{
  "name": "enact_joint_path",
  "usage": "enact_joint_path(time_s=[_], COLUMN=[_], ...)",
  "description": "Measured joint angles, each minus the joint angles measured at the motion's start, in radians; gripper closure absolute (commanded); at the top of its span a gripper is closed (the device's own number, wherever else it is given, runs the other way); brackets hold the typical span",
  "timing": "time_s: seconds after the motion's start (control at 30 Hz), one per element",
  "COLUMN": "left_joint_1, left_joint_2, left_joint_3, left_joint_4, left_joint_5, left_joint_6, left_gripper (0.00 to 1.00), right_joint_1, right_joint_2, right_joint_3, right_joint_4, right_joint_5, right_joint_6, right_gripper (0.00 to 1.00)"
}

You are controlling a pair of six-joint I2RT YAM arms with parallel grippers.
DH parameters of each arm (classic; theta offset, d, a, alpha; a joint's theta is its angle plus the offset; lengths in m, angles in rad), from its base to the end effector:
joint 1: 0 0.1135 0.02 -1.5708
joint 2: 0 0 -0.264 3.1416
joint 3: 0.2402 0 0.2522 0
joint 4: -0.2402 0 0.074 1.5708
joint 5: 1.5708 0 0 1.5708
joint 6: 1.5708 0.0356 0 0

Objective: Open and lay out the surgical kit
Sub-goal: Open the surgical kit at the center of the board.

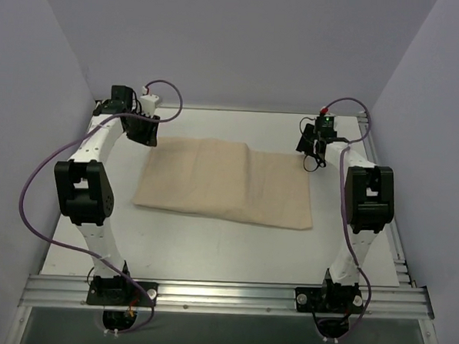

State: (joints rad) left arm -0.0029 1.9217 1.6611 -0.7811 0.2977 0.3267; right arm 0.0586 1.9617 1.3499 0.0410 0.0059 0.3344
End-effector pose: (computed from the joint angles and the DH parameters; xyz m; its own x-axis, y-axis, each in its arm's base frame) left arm 0.4174 -0.0117 0.2630 -0.7692 0.3090 -0.5593 0.4199 0.9042 -0.0778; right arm 0.4470 0.0260 0.2068 -0.5271 0.2978 -0.7959 0.1264 0.9536 0.2732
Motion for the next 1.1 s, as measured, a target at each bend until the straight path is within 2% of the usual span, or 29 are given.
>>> enact_joint_path(time_s=[0.17,0.27,0.43,0.83,1.03,1.1], left_joint_1=[-0.001,-0.003,-0.003,-0.003,-0.003,-0.003], left_joint_2=[0.219,0.364,0.533,0.548,0.567,0.572], left_joint_3=[0.278,0.376,0.484,0.532,0.536,0.541], left_joint_4=[0.049,0.043,0.024,0.033,0.036,0.035], left_joint_5=[0.024,0.028,0.012,-0.008,-0.010,-0.010], left_joint_6=[-0.043,-0.065,-0.099,-0.132,-0.152,-0.161], left_gripper=[0.45,0.44,0.44,0.45,0.45,0.50], right_joint_1=[0.000,0.000,0.000,0.000,-0.001,-0.001], right_joint_2=[0.052,0.064,0.080,0.107,0.114,0.114], right_joint_3=[0.026,0.026,0.027,0.028,0.044,0.045], right_joint_4=[-0.023,-0.037,-0.046,-0.037,-0.044,-0.046], right_joint_5=[-0.042,-0.047,-0.048,-0.047,-0.047,-0.046], right_joint_6=[-0.014,-0.023,-0.035,-0.056,-0.058,-0.060], right_gripper=[0.52,0.53,0.62,0.69,0.80,0.85])
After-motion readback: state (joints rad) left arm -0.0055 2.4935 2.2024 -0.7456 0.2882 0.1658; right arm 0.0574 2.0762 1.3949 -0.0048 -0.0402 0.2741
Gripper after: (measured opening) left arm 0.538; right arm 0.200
